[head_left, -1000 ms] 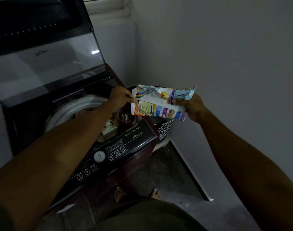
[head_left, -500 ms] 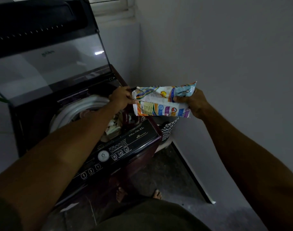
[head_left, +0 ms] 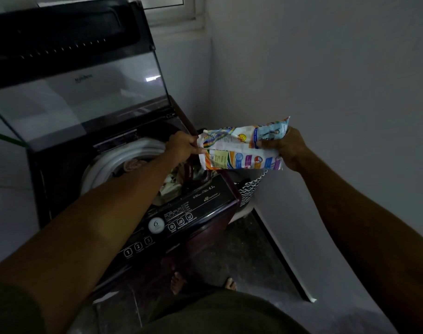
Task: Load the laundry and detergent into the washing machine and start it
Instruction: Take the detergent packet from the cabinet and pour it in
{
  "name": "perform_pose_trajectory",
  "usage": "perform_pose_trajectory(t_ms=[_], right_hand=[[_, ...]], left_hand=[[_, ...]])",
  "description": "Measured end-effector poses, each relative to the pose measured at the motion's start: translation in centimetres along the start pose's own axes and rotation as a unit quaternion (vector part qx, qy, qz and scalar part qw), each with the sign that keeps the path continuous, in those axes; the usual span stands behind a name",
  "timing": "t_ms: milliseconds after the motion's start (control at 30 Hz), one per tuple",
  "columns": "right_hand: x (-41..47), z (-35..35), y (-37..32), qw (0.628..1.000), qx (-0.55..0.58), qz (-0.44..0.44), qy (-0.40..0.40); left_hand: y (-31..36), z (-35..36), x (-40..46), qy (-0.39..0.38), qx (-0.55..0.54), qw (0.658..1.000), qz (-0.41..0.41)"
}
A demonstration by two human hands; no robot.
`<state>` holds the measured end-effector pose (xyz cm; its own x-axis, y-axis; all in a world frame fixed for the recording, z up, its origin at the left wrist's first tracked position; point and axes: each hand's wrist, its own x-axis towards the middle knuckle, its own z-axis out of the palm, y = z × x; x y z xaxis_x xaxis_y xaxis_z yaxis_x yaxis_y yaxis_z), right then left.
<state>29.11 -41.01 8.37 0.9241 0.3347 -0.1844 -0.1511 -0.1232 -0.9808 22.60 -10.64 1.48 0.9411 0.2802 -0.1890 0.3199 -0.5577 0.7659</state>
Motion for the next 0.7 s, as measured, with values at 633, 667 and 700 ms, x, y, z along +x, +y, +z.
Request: perform_pose_trajectory(t_ms=[633, 667, 700], right_hand=[[0.1, 0.9, -1.4, 0.999, -0.031, 0.006, -0.004], [0.1, 0.9, -1.4, 0.999, -0.032, 0.009, -0.006], [0.2, 0.9, -1.4, 0.999, -0.036, 0.01, -0.007]], left_hand=[[-0.5, -0.2, -0.1, 0.0, -0.091, 0.996, 0.009], [-0.6, -0.2, 0.0, 0.002, -0.092, 0.996, 0.01], [-0.5, -0.2, -0.1, 0.005, -0.09, 0.996, 0.008]])
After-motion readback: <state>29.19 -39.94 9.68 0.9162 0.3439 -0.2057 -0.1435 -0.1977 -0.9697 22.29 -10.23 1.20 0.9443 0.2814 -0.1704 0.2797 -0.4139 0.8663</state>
